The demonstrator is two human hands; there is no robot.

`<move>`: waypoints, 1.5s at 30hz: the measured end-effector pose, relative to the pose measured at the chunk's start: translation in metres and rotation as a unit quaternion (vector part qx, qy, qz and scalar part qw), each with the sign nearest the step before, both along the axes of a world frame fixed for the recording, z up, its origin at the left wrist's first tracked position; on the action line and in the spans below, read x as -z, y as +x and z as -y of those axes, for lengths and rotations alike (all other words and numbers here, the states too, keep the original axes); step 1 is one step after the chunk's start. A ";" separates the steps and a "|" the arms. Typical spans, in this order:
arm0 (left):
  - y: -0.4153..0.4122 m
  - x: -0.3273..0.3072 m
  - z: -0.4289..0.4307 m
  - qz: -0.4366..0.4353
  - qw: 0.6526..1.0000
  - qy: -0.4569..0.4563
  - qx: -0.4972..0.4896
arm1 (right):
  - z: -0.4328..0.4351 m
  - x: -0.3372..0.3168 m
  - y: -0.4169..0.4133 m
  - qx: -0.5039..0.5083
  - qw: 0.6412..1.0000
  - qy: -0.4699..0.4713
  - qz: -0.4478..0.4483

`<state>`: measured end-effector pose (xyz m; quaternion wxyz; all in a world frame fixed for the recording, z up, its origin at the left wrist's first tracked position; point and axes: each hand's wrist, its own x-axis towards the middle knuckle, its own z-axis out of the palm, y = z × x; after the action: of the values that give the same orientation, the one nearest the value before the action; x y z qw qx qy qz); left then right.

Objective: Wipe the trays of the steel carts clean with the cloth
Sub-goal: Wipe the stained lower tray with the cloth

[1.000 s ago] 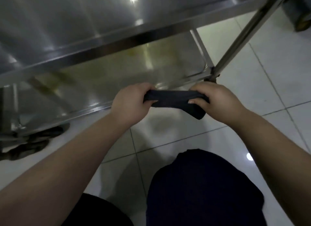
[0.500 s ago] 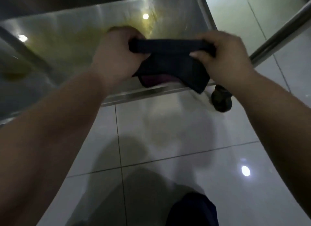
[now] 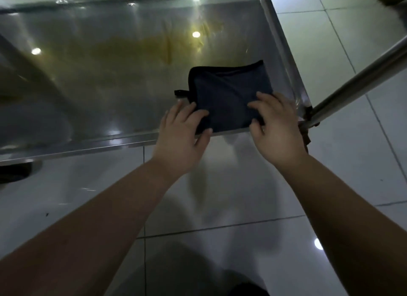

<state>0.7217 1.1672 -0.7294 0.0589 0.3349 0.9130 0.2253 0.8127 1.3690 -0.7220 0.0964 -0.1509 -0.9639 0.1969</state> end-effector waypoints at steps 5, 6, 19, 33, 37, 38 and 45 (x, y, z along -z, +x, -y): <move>-0.059 0.001 -0.006 0.019 0.995 -0.066 -0.074 | 0.011 -0.004 -0.057 -0.023 0.999 -0.035 0.017; -0.072 0.004 -0.006 0.013 0.990 -0.100 -0.097 | 0.017 0.000 -0.072 -0.006 0.997 -0.020 0.071; -0.109 0.040 -0.017 -0.052 0.976 -0.169 -0.127 | 0.024 0.038 -0.085 0.026 0.968 0.107 0.226; -0.109 0.043 -0.020 -0.036 0.975 -0.161 -0.151 | -0.040 0.033 -0.254 0.008 0.970 0.087 0.226; -0.109 0.041 -0.020 -0.041 0.975 -0.162 -0.146 | -0.035 0.033 -0.236 0.012 0.974 0.079 0.213; -0.109 0.041 -0.020 -0.040 0.975 -0.163 -0.146 | -0.032 0.033 -0.228 0.017 0.973 0.076 0.219; -0.109 0.043 -0.019 -0.052 0.973 -0.164 -0.151 | 0.009 0.035 -0.124 0.021 0.976 0.076 0.204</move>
<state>0.6122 1.1866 -0.7728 0.0309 0.1901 0.9794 0.0607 0.6888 1.3597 -0.7573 -0.0873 -0.2004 -0.9720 0.0863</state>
